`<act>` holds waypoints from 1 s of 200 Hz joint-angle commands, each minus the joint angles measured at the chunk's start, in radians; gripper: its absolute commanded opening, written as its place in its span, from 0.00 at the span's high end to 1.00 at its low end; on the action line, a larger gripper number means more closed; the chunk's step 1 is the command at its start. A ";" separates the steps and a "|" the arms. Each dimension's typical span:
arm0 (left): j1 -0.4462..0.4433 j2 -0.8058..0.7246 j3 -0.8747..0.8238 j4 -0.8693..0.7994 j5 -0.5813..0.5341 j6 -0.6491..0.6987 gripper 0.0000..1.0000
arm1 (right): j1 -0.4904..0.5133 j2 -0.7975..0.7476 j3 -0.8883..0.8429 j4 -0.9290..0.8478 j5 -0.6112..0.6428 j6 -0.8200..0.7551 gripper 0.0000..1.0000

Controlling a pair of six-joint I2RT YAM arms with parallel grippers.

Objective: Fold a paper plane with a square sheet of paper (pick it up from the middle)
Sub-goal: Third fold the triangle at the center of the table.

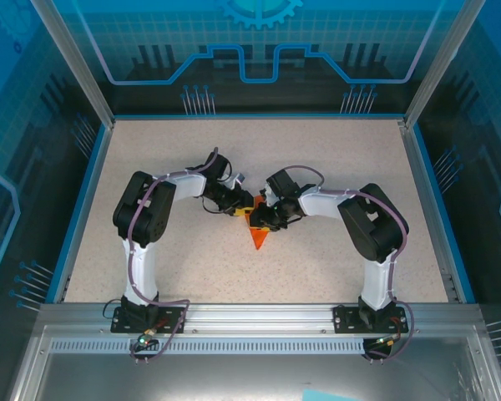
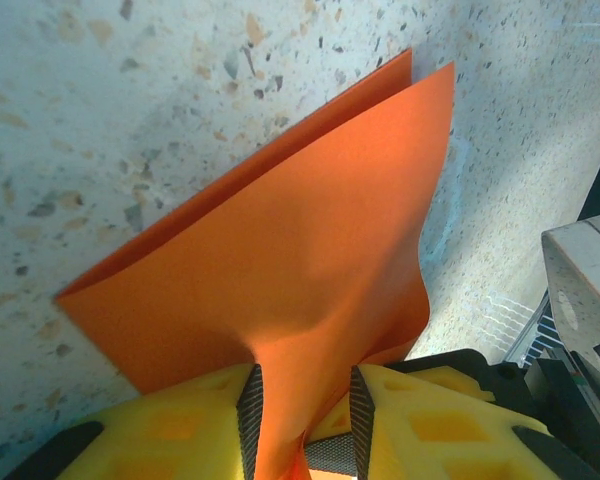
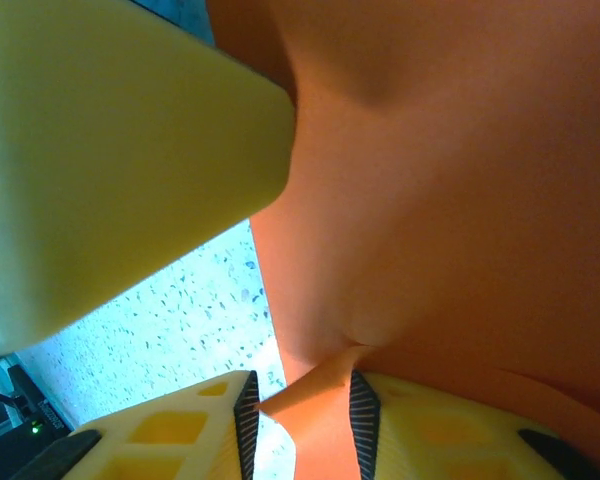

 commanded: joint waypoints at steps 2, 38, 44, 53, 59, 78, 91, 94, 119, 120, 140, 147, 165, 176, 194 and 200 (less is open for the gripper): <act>0.001 0.050 0.004 -0.037 -0.007 0.024 0.68 | 0.015 0.040 -0.006 -0.017 0.035 -0.022 0.63; 0.001 0.027 0.008 -0.040 -0.008 0.020 0.67 | 0.015 0.036 -0.019 -0.007 0.032 -0.023 0.59; 0.001 0.021 0.011 -0.040 -0.007 0.019 0.67 | 0.015 0.037 -0.023 -0.004 0.030 -0.022 0.59; 0.001 0.014 0.016 -0.040 -0.007 0.015 0.67 | 0.015 0.036 -0.026 0.001 0.031 -0.022 0.58; 0.001 0.008 0.021 -0.041 -0.006 0.012 0.67 | 0.015 0.036 -0.028 0.004 0.030 -0.023 0.58; 0.001 -0.012 0.035 -0.042 -0.002 0.002 0.67 | 0.014 0.032 -0.035 0.014 0.028 -0.023 0.58; 0.001 -0.031 0.044 -0.050 -0.006 -0.003 0.67 | 0.015 0.029 -0.039 0.014 0.028 -0.026 0.58; 0.001 -0.037 0.045 -0.051 -0.006 -0.004 0.67 | 0.015 0.029 -0.040 0.015 0.028 -0.028 0.58; 0.003 -0.086 0.053 -0.077 -0.027 -0.015 0.67 | 0.015 0.026 -0.043 0.020 0.026 -0.033 0.58; 0.003 -0.087 0.053 -0.078 -0.028 -0.015 0.67 | 0.015 0.026 -0.044 0.020 0.026 -0.033 0.58; 0.003 -0.140 0.030 -0.083 -0.045 -0.032 0.67 | 0.015 0.025 -0.051 0.027 0.023 -0.031 0.59; 0.003 -0.160 0.020 -0.084 -0.052 -0.041 0.68 | 0.015 0.026 -0.055 0.031 0.021 -0.031 0.58; 0.004 -0.212 -0.021 -0.079 -0.068 -0.065 0.69 | 0.014 0.025 -0.060 0.036 0.020 -0.031 0.59; 0.003 -0.242 -0.048 -0.074 -0.081 -0.081 0.71 | 0.015 0.024 -0.064 0.042 0.018 -0.031 0.59; 0.002 -0.274 -0.107 -0.050 -0.095 -0.117 0.73 | 0.015 0.025 -0.069 0.049 0.008 -0.033 0.61; 0.001 -0.280 -0.126 -0.043 -0.098 -0.127 0.75 | 0.015 0.024 -0.071 0.053 0.008 -0.034 0.61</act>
